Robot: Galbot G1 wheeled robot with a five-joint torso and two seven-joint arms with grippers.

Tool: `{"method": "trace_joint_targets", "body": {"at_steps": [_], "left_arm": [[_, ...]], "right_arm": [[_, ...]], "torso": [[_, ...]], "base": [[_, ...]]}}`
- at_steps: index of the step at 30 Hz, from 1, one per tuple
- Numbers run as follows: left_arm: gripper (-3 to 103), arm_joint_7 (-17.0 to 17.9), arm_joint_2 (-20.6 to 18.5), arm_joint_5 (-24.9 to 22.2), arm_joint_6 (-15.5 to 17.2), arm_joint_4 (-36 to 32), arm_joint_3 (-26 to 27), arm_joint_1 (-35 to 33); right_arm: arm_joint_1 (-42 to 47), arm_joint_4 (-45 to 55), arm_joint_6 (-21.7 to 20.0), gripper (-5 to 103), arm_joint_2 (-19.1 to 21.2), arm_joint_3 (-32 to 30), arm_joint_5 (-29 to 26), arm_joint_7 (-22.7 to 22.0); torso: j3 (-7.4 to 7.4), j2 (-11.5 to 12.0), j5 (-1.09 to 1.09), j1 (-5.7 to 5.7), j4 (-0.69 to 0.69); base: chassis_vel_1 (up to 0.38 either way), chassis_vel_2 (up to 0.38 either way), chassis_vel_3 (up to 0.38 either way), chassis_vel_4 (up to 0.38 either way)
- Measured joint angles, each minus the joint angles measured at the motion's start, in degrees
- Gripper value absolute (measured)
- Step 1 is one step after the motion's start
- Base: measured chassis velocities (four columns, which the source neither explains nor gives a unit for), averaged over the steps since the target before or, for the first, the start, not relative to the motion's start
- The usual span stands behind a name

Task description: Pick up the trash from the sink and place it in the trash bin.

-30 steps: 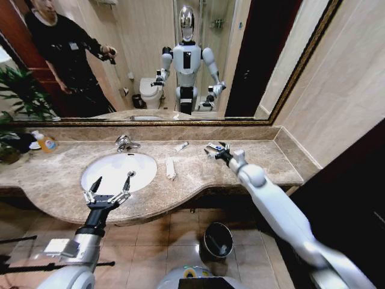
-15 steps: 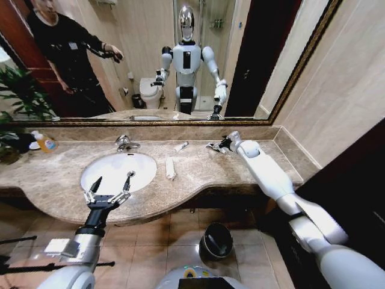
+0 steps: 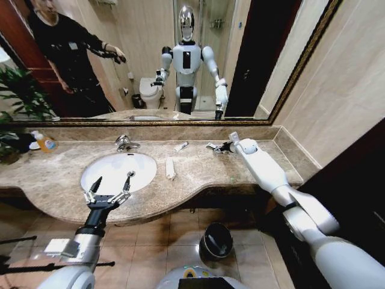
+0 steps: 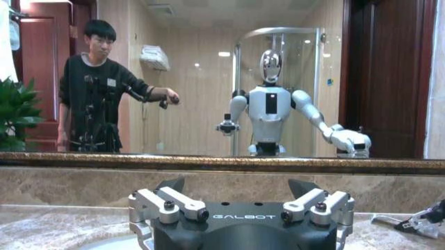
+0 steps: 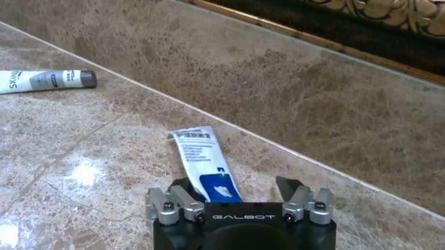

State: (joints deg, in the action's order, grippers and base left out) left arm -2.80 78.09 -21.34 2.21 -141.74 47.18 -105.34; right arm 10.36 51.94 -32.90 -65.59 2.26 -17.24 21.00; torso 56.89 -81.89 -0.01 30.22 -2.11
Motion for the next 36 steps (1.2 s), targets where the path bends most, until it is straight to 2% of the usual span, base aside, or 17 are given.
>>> {"method": "trace_joint_targets", "body": {"at_steps": [3,6,7,9,12,13,18,22,25,27,29,30,31,32,33,35,36], "left_arm": [[100,0.0,0.0,0.0,0.0,0.0,0.0,0.0],[100,0.0,0.0,0.0,0.0,0.0,0.0,0.0],[100,0.0,0.0,0.0,0.0,0.0,0.0,0.0],[100,0.0,0.0,0.0,0.0,0.0,0.0,0.0],[100,0.0,0.0,0.0,0.0,0.0,0.0,0.0],[100,0.0,0.0,0.0,0.0,0.0,0.0,0.0],[100,0.0,0.0,0.0,0.0,0.0,0.0,0.0],[100,0.0,0.0,0.0,0.0,0.0,0.0,0.0],[100,0.0,0.0,0.0,0.0,0.0,0.0,0.0],[100,0.0,0.0,0.0,0.0,0.0,0.0,0.0],[100,0.0,0.0,0.0,0.0,0.0,0.0,0.0],[100,0.0,0.0,0.0,0.0,0.0,0.0,0.0],[100,0.0,0.0,0.0,0.0,0.0,0.0,0.0],[100,0.0,0.0,0.0,0.0,0.0,0.0,0.0],[100,0.0,0.0,0.0,0.0,0.0,0.0,0.0],[100,0.0,0.0,0.0,0.0,0.0,0.0,0.0],[100,0.0,0.0,0.0,0.0,0.0,0.0,0.0]], "right_arm": [[0.3,0.0,0.4,70,0.1,-0.3,-0.1,0.1],[0.5,0.1,0.7,70,0.1,-0.4,-0.3,0.0],[0.6,0.2,0.7,54,0.1,-0.4,-0.7,-0.2],[0.6,0.3,0.7,54,0.1,-0.3,-0.8,-0.2],[0.4,0.4,0.2,37,-0.1,0.1,-1.4,-0.2],[0.4,0.4,0.2,37,-0.1,0.1,-1.4,-0.2],[0.5,2.3,0.0,15,0.4,0.3,-4.0,-1.0],[1.3,5.4,-0.4,5,1.3,-0.2,-6.0,-1.5],[6.7,18.2,-2.1,1,6.3,-3.5,-11.9,-3.3],[8.6,21.3,-2.7,1,7.7,-4.6,-13.2,-3.8],[15.8,30.6,-3.7,1,12.2,-8.8,-16.2,-4.6],[17.3,32.5,-3.7,1,13.2,-9.7,-16.9,-4.8],[23.8,39.8,-3.3,1,17.2,-13.5,-19.3,-6.2],[23.8,39.8,-3.3,1,17.2,-13.5,-19.3,-6.2],[28.0,44.0,-2.6,1,19.4,-15.9,-20.7,-6.9],[37.1,50.8,-1.5,1,22.2,-22.9,-22.5,-6.5],[37.1,50.8,-1.5,1,22.2,-22.9,-22.5,-6.5]], "torso": [[0.00,0.0,0.00,0.00,0.00],[0.00,0.0,0.01,0.00,0.00],[0.00,0.0,0.01,0.00,0.00],[0.00,0.0,0.01,0.00,0.00],[0.01,0.0,0.01,0.00,0.00],[0.01,0.0,0.01,0.00,0.00],[0.02,0.0,0.02,0.02,0.00],[0.02,0.0,0.02,0.02,0.00],[0.01,0.0,0.01,0.02,-0.02],[0.01,0.0,0.00,0.02,-0.02],[0.01,0.0,0.02,0.02,-0.01],[0.01,0.0,0.05,0.02,-0.01],[0.01,0.0,0.05,0.02,0.01],[0.01,0.0,0.05,0.02,0.01],[0.00,0.0,0.01,0.00,0.06],[0.00,0.0,0.04,0.00,0.01],[0.00,0.0,0.04,0.00,0.01]], "base": [[0.000,0.000,0.000,0.000],[0.000,0.000,0.000,0.000],[0.000,0.000,0.000,0.000],[0.000,0.000,0.000,0.000],[0.000,0.000,0.000,0.000],[0.000,0.000,0.000,0.000],[0.000,0.000,0.000,0.000],[0.000,0.000,0.000,0.000],[0.000,0.000,0.000,0.000],[0.000,0.000,0.000,0.000],[0.000,0.000,0.000,0.000],[0.000,0.000,0.000,0.000],[0.000,0.000,0.000,0.000],[0.000,0.000,0.000,0.000],[0.000,0.000,0.000,0.000],[0.000,0.000,0.000,0.000],[0.000,0.000,0.000,0.000]]}}
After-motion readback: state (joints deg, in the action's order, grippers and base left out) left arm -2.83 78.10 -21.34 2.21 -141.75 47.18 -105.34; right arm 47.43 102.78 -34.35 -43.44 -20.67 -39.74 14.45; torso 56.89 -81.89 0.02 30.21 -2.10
